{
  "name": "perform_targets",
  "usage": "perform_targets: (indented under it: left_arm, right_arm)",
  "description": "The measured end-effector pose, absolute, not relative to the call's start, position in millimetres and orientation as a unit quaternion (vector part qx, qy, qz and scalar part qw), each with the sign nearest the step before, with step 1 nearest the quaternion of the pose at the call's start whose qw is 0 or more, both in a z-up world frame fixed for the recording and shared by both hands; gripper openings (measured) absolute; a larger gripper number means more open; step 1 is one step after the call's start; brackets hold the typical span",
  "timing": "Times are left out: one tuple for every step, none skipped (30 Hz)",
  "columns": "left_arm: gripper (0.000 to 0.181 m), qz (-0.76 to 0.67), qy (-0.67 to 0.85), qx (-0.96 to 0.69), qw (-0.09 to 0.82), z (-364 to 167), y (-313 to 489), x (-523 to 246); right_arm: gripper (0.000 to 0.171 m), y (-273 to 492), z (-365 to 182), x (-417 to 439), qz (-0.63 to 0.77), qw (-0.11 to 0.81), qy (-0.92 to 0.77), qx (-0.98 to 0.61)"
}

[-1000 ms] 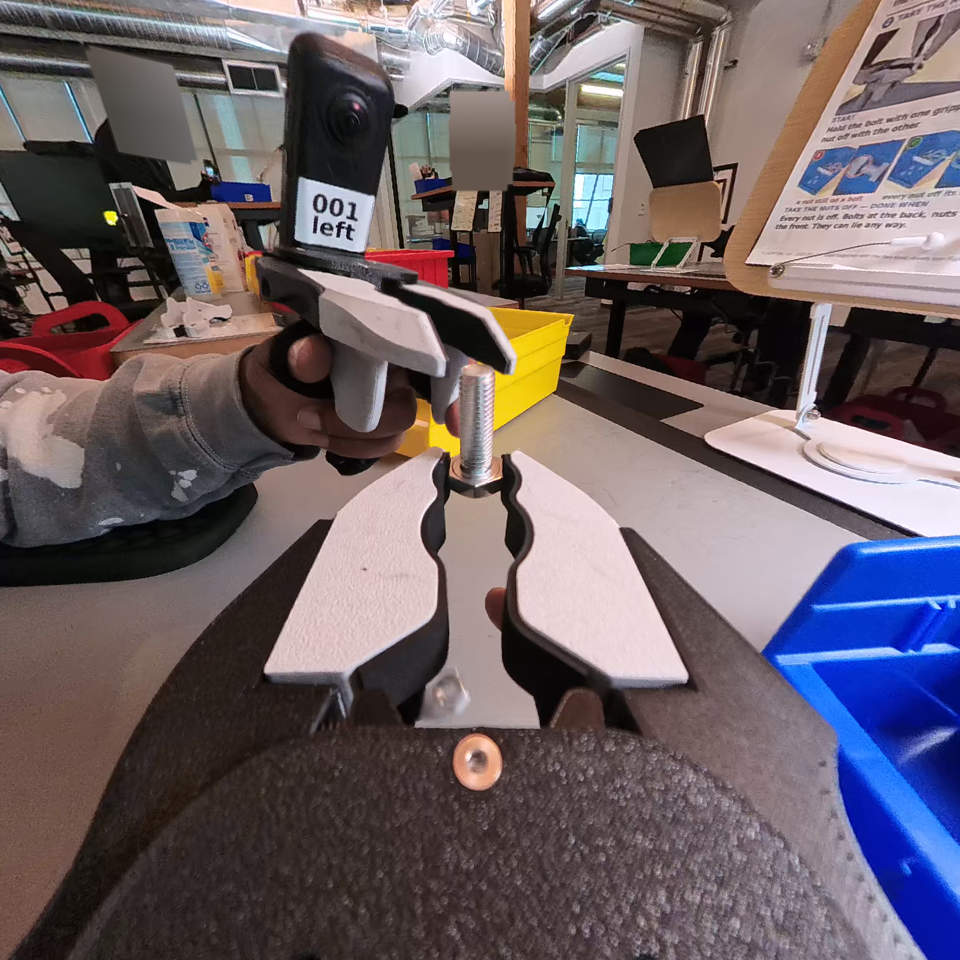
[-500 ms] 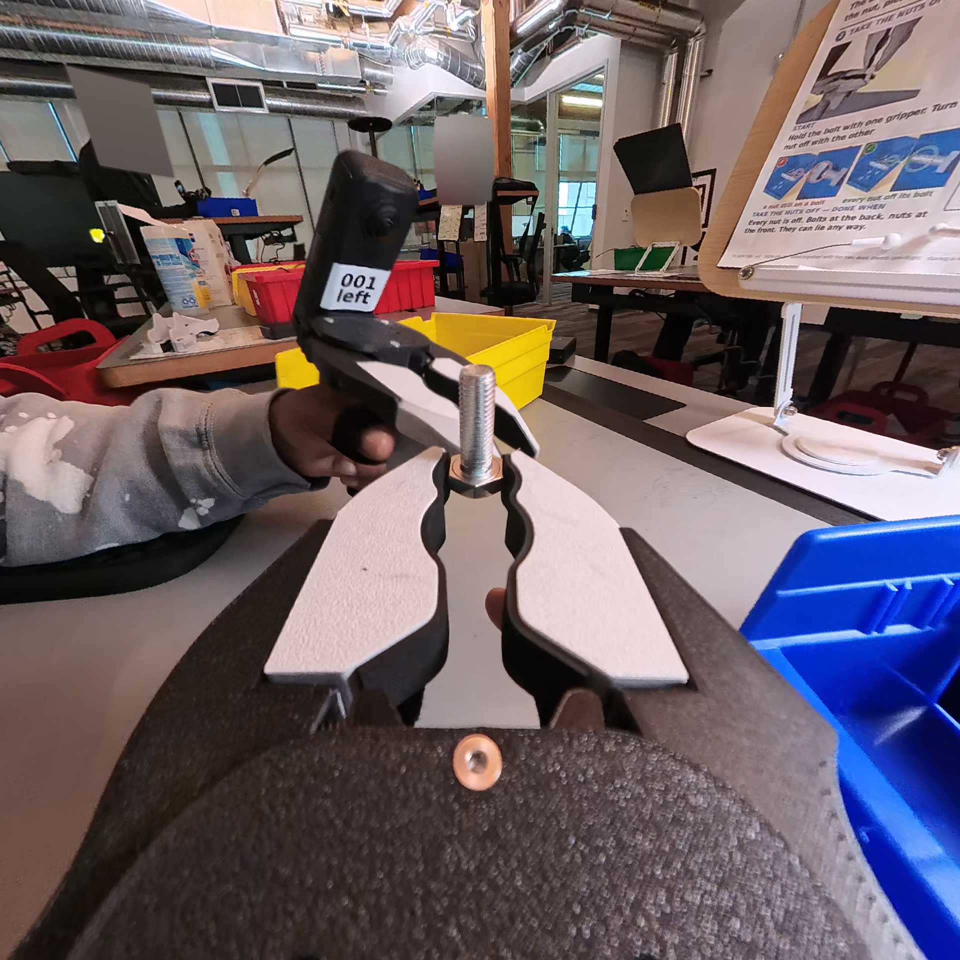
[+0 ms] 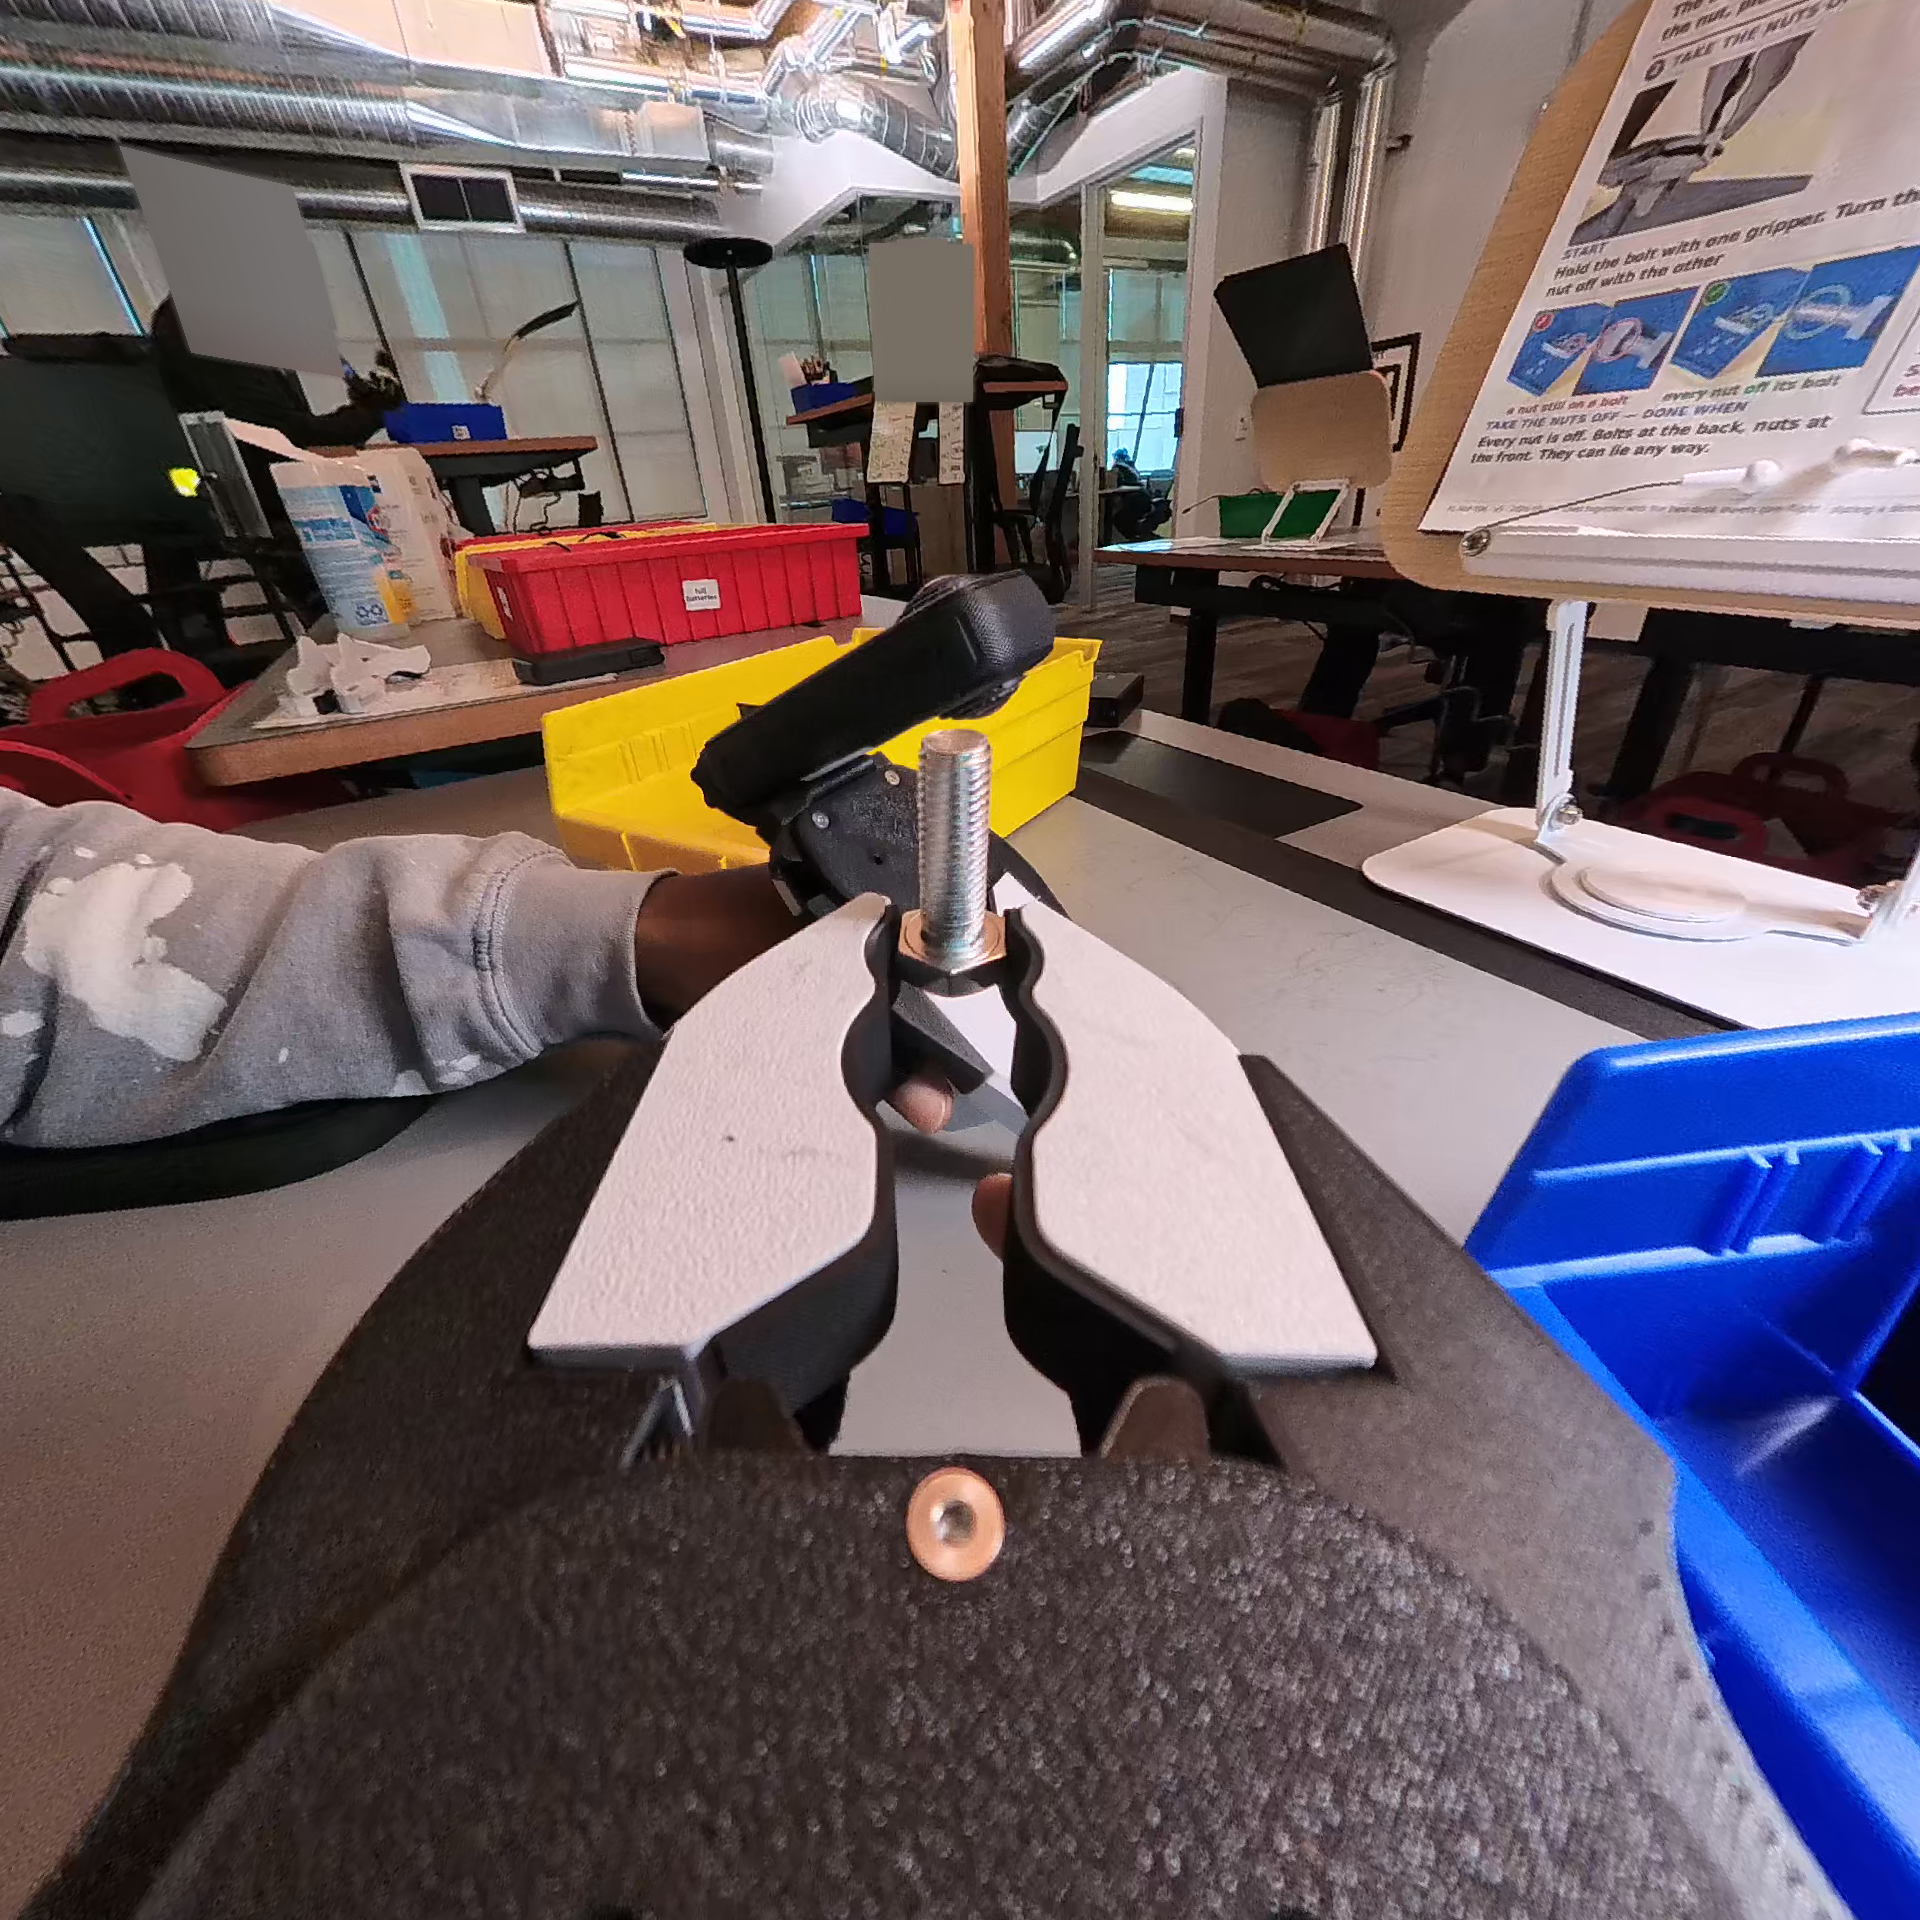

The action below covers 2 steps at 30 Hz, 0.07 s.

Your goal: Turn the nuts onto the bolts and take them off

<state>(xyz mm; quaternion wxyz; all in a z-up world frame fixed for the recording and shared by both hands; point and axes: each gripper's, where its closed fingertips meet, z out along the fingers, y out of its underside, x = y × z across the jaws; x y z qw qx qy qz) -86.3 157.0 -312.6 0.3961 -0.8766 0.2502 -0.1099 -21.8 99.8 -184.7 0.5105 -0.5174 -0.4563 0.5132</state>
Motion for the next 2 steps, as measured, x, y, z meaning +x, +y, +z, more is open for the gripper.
perform_targets:
  left_arm:
    - [0.030,-0.109,0.252,-0.875,0.400,-311.8,158.4,-86.4]
    - [0.026,-0.108,0.255,-0.873,0.402,-311.2,159.5,-86.5]
  right_arm:
    - [0.018,100.3,-185.0,-21.9,0.514,0.510,-0.456,-0.518]
    - [0.018,100.4,-185.5,-22.3,0.515,0.509,-0.455,-0.519]
